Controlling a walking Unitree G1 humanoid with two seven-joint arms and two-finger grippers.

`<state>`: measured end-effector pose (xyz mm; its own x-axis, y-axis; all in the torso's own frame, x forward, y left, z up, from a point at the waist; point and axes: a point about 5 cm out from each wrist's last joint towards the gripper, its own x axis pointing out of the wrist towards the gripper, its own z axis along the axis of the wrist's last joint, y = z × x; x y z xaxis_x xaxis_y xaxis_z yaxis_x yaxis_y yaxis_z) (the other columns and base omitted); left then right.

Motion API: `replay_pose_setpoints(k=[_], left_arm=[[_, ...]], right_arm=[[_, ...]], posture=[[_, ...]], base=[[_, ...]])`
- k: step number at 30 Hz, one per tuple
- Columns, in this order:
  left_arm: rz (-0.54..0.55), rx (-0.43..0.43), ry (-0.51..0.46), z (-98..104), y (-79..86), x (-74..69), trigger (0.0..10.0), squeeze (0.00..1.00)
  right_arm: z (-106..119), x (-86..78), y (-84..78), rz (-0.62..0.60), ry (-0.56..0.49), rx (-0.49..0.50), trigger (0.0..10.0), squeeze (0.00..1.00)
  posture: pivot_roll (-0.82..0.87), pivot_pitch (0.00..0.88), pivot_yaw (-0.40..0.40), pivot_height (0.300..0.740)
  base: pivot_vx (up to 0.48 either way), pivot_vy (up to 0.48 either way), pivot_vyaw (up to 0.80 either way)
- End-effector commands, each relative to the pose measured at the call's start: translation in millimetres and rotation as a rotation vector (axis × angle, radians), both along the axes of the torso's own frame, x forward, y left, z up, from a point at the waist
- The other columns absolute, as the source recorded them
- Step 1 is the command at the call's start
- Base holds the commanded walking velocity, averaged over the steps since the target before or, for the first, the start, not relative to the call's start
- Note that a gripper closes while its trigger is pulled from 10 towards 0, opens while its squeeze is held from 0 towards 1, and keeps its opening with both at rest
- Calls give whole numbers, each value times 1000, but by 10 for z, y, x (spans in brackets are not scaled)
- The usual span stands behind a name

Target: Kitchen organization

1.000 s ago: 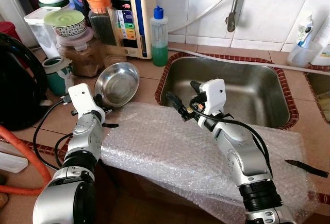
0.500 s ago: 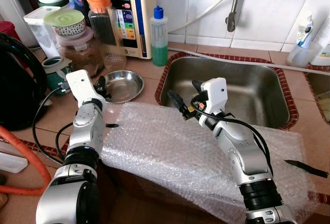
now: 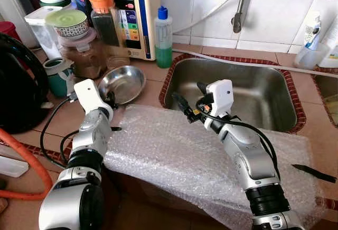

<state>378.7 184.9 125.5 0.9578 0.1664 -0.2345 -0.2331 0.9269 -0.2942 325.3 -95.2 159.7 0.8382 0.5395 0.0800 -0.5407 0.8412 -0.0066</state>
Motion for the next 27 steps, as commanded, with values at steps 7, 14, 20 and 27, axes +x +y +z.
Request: replay_pose_setpoints(k=[7, 14, 20, 27], left_arm=[[3, 16, -16, 98, 42, 33, 10000, 0], [7, -22, -82, 186, 33, 53, 10000, 1000], [17, -20, -105, 230, 31, 60, 10000, 1000], [86, 51, -18, 153, 113, 49, 10000, 1000]], right_arm=[[55, 27, 17, 13, -19, 2, 10000, 0], [55, 23, 23, 16, -19, 1, 10000, 0], [57, 22, 16, 14, -20, 2, 10000, 0], [59, 22, 14, 13, -20, 1, 10000, 0]], posture=[[57, 0, 55, 740], [55, 0, 52, 740], [53, 0, 53, 740], [53, 0, 52, 740]], base=[[0, 0, 0], [0, 0, 0], [0, 0, 0], [0, 0, 0]])
